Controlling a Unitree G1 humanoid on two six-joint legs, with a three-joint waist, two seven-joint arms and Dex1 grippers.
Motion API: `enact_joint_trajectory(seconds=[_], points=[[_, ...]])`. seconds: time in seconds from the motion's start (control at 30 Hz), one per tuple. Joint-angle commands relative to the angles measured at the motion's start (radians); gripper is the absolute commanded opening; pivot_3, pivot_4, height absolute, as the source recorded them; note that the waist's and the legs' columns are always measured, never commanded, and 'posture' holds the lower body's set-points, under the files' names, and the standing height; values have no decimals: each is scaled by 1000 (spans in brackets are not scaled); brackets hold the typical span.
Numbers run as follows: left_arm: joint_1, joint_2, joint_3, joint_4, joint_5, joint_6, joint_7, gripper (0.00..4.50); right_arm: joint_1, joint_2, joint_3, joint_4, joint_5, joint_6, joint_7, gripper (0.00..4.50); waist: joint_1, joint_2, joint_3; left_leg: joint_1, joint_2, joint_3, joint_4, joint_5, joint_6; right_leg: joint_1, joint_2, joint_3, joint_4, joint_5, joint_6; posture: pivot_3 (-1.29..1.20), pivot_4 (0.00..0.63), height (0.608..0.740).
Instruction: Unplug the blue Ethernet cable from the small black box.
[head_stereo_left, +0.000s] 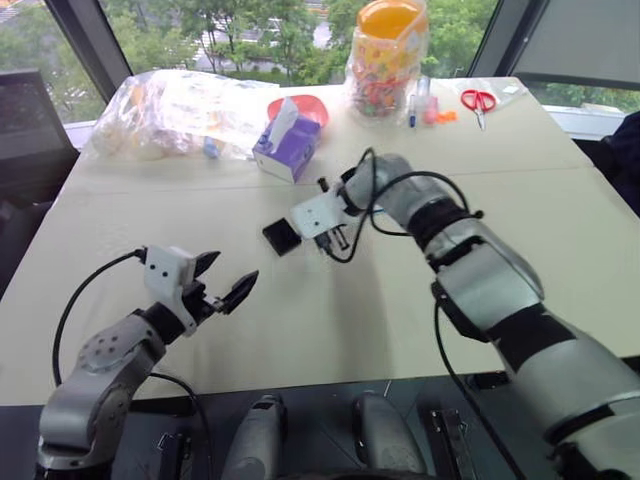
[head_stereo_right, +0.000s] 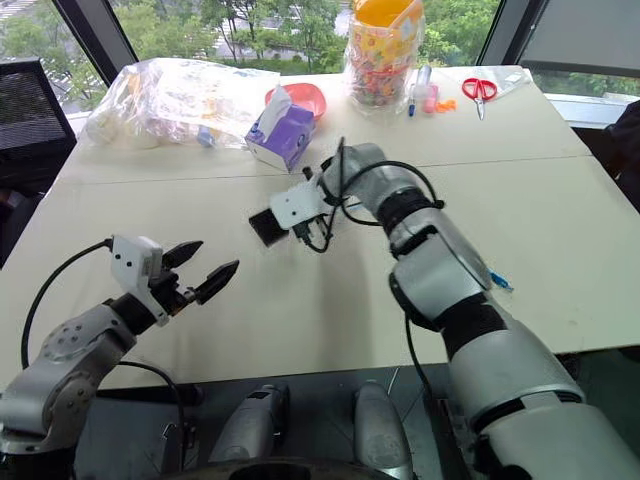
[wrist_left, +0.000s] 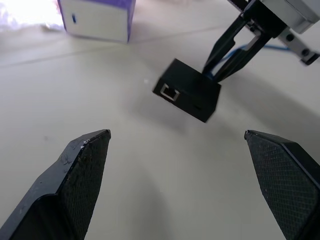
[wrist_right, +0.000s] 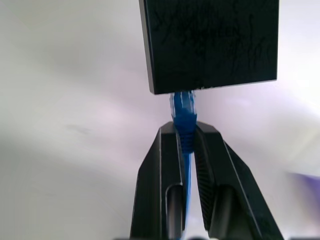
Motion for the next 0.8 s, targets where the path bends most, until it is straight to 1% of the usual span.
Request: enact_joint_trajectory(seconds=[0.03,0.13,0.23,0.4,0.53,0.73,0.8], points=[[-68,-8,30,-3,-79,37,8,4500,58,-53,-42,-149,14,-99,-144,61,-2,0,0,0,0,0,0,0,0,0,0,0,0,0,0,0,150,726],[-192,-10,53,54,-167,92,10,4500,222,-133,-90,-393,4,-139,-293,61,5,-1,0,0,0,0,-1,0,0,0,0,0,0,0,1,0,150,726],[-275,13,53,99,-225,136,-23,4500,357,-156,-134,-611,-11,-107,-399,61,7,-1,0,0,0,0,0,0,0,1,0,0,0,0,1,0,150,726],[-378,52,31,181,-263,183,-84,4500,506,-156,-159,-873,-61,17,-469,61,6,-1,0,0,0,1,0,0,0,1,0,1,0,0,2,0,150,726],[-426,64,5,227,-260,198,-126,4500,545,-162,-156,-966,-66,88,-466,61,15,-1,0,1,0,1,1,0,0,2,0,1,-1,0,1,0,150,726],[-466,54,-8,255,-256,202,-148,4500,543,-175,-142,-984,-65,114,-461,61,19,-1,0,1,0,0,1,0,0,3,0,1,-2,0,1,0,150,726],[-474,50,-7,258,-252,198,-147,3962,541,-177,-138,-983,-61,116,-457,0,19,-1,0,1,0,0,1,0,0,4,0,1,-3,0,1,0,150,726]])
